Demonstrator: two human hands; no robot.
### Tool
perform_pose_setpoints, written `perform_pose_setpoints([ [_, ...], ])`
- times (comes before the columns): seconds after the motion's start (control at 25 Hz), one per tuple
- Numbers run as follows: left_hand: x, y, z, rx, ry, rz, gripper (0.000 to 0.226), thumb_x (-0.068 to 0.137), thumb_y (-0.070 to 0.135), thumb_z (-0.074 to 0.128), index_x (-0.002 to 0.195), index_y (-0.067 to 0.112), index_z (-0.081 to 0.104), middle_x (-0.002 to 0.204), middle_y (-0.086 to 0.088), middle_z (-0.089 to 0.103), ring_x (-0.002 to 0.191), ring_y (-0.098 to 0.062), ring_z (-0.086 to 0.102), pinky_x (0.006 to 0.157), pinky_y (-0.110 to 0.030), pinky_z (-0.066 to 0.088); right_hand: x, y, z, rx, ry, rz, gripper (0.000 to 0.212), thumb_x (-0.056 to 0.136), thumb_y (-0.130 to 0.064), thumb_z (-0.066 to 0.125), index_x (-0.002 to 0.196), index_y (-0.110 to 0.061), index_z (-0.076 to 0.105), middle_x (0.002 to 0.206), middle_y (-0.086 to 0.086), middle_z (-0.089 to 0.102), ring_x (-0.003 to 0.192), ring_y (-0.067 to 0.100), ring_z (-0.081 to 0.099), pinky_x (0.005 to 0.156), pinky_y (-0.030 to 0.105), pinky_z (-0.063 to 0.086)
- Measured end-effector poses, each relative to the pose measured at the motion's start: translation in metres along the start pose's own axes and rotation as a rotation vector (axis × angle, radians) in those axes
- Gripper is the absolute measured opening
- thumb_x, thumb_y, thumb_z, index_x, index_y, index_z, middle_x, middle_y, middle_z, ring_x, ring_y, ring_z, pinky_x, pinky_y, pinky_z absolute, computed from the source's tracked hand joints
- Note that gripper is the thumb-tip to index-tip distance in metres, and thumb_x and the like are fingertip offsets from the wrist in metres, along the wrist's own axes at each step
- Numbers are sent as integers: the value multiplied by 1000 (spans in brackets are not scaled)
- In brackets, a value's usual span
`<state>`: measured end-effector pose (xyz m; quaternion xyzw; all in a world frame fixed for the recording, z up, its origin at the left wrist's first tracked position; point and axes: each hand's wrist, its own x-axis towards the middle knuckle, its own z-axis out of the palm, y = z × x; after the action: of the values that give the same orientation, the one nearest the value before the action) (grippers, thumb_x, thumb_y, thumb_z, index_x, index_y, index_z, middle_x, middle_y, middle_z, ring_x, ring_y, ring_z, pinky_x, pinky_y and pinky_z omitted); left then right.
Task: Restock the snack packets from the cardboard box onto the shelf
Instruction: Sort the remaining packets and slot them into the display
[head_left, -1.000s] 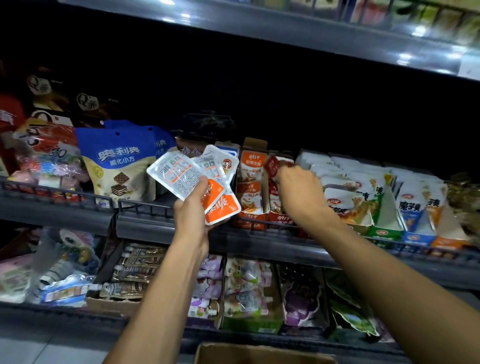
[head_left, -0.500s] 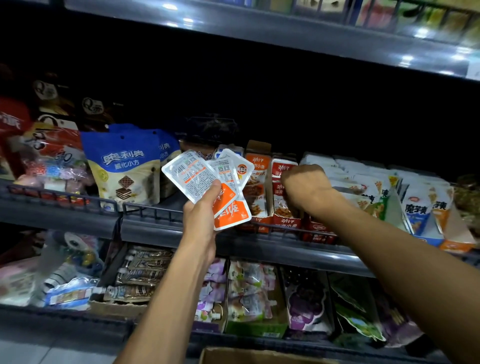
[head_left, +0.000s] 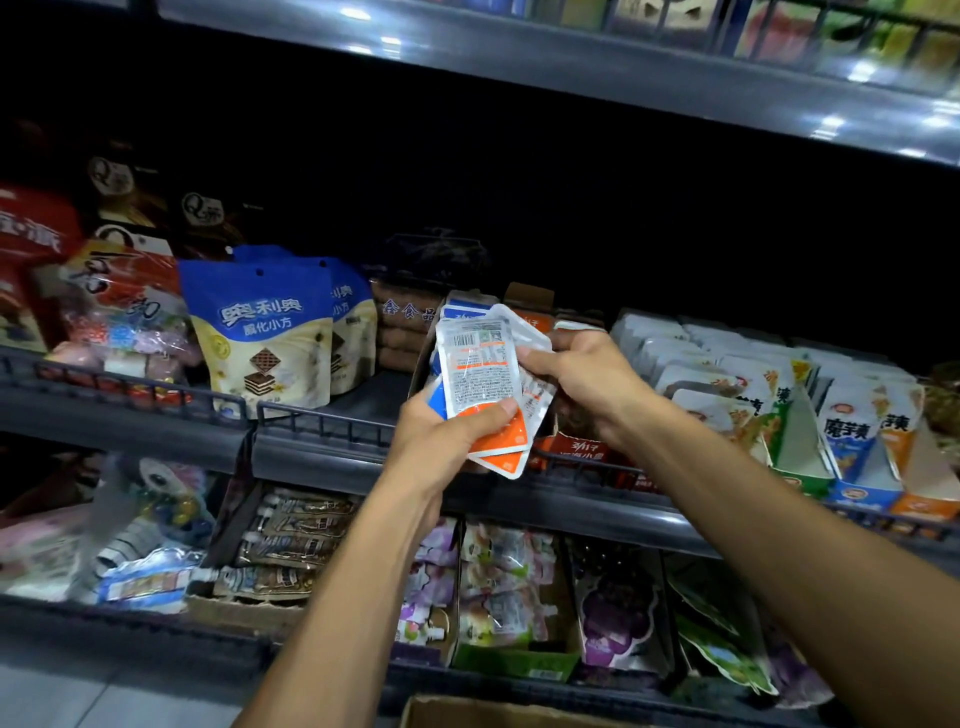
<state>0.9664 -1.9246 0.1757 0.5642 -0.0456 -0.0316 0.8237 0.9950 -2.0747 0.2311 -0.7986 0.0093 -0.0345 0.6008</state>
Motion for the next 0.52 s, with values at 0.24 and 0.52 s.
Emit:
perform_pose_setpoints([
  [0.24, 3, 1, 0, -78, 67, -16, 43, 75, 6, 82, 113, 17, 64, 100, -3, 77, 83, -16, 74, 67, -29, 59, -15, -2, -1, 245, -32, 133, 15, 91, -13, 62, 105, -8, 62, 92, 13, 73, 69, 24, 70, 42, 25, 52],
  [0.52, 1, 0, -2, -98, -15, -86, 39, 79, -2, 74, 112, 19, 67, 99, 0, 77, 80, -14, 74, 59, -26, 55, -4, -4, -10, 368, 135, 196, 25, 83, -13, 64, 106, -4, 65, 97, 13, 72, 79, 22, 64, 57, 28, 44],
])
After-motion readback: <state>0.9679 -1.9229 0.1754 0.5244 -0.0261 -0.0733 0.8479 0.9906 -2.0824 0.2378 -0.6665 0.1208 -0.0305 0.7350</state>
